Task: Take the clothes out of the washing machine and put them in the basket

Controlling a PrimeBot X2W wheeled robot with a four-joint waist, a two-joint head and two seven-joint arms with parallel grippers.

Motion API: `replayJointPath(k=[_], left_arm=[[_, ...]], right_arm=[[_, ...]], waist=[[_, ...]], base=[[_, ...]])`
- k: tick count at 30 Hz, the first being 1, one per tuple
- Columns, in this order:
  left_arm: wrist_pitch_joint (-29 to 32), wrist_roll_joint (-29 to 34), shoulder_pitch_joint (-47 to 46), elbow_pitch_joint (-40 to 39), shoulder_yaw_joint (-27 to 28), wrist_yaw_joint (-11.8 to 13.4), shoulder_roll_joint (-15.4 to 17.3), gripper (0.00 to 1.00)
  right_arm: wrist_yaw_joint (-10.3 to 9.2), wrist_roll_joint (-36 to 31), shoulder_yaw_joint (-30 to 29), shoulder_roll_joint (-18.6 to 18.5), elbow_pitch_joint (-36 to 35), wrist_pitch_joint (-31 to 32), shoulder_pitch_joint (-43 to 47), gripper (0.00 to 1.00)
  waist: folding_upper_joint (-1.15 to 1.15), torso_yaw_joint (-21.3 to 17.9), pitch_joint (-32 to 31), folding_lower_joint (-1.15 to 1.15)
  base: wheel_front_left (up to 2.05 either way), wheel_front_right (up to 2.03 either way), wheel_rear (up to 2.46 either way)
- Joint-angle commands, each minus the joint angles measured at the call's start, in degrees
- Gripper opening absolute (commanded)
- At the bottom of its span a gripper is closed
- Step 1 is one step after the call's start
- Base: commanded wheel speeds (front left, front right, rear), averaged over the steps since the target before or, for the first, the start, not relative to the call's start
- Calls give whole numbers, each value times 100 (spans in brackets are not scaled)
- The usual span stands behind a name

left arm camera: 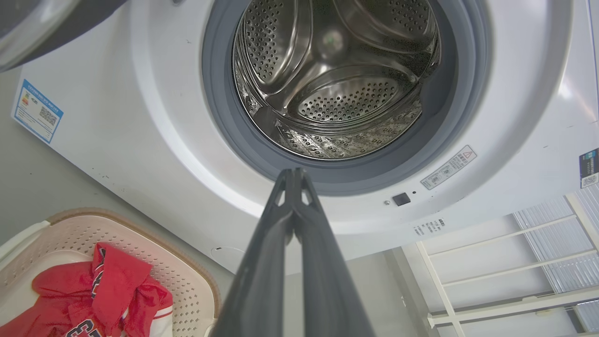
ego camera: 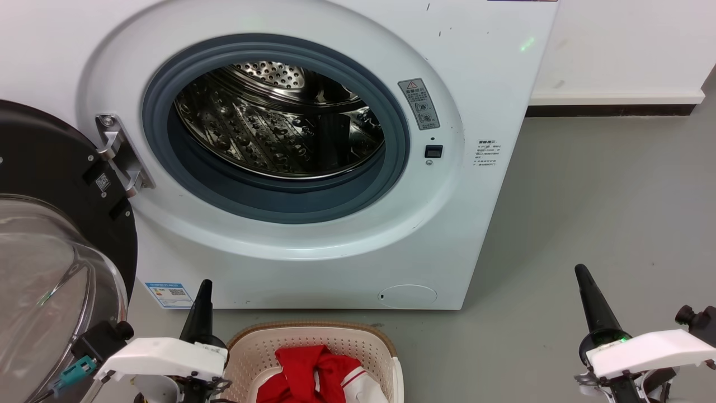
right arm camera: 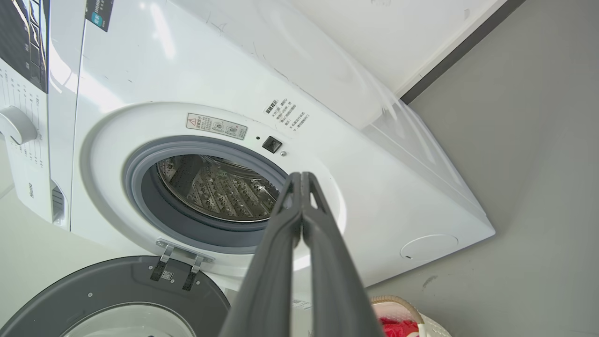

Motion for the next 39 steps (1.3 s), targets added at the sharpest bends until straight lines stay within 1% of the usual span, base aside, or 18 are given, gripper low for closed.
replayJointPath(k=[1, 29, 30, 34, 39], left_arm=[[35, -114, -169, -44, 46, -23, -10, 0], [400, -1738, -254, 113, 301, -231, -76, 0], [436, -1894, -257, 128, 325, -256, -81, 0], [490, -2136, -274, 151, 367, -281, -94, 0], [545, -2370, -289, 173, 405, -315, -105, 0]], right_arm=[[0, 134, -18, -42, -25, 27, -142, 0], [0, 1846, -163, -40, 280, 222, -330, 0], [0, 1999, -180, -38, 310, 239, -347, 0], [0, 2255, -205, -33, 359, 275, -381, 0], [0, 2502, -230, -27, 403, 303, -410, 0]], waist=[[0, 1, 0, 0], [0, 27, -14, 0], [0, 30, -15, 0], [0, 34, -18, 0], [0, 39, -20, 0]], base=[[0, 0, 0], [0, 0, 0], [0, 0, 0], [0, 0, 0], [0, 0, 0]])
